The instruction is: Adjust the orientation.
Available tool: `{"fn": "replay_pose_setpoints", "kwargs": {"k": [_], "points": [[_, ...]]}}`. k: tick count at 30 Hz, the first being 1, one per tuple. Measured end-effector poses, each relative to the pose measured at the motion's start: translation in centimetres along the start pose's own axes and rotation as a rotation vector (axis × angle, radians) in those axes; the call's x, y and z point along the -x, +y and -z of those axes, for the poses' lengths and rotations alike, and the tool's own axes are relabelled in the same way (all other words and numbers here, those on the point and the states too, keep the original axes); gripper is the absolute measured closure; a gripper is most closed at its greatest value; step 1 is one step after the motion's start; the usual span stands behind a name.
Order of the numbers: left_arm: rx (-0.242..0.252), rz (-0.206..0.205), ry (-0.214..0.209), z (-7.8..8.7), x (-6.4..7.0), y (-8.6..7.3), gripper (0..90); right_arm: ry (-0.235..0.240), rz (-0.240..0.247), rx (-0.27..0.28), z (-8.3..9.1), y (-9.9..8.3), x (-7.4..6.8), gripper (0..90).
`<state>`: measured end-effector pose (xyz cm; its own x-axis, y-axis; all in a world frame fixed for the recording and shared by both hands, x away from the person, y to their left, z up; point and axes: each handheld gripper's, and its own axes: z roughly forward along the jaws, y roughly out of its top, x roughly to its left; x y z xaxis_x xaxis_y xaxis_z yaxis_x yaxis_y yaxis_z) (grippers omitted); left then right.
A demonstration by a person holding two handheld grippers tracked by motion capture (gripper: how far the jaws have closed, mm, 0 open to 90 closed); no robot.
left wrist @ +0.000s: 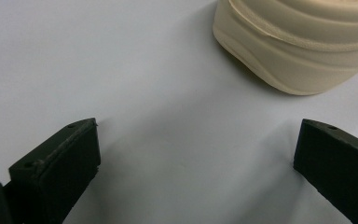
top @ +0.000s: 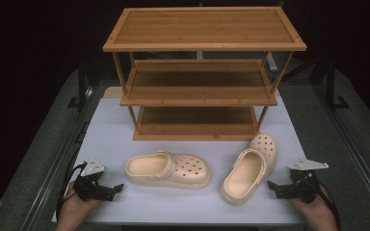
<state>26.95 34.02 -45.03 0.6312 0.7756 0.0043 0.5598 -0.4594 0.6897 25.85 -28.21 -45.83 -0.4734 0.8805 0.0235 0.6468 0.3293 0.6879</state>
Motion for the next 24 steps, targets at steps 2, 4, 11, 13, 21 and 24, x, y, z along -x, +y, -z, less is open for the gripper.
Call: {"fn": "replay_pose_setpoints", "kwargs": {"k": [2,4,11,13,21,24], "points": [[0.008,-0.005,0.009,0.2,0.0,-0.1,7.0,0.000,0.000,0.000,0.0,0.0,0.0,0.4],[0.018,-0.002,0.012,0.6,-0.1,-0.2,14.1,0.000,0.000,0.000,0.0,0.0,0.0,0.4],[0.037,0.021,0.006,1.6,-0.4,-0.8,23.7,-0.001,0.002,-0.002,0.0,0.0,0.0,0.4],[0.049,0.022,0.006,1.8,-0.4,-0.7,26.2,-0.001,0.002,-0.002,0.0,0.0,0.0,0.3],[0.053,-0.007,-0.018,2.3,0.5,-0.4,36.0,-0.001,0.002,-0.001,0.0,0.0,0.0,0.3],[0.052,-0.015,-0.037,2.3,0.8,-0.4,40.6,0.000,0.000,0.000,0.0,0.0,0.0,0.4]]}}
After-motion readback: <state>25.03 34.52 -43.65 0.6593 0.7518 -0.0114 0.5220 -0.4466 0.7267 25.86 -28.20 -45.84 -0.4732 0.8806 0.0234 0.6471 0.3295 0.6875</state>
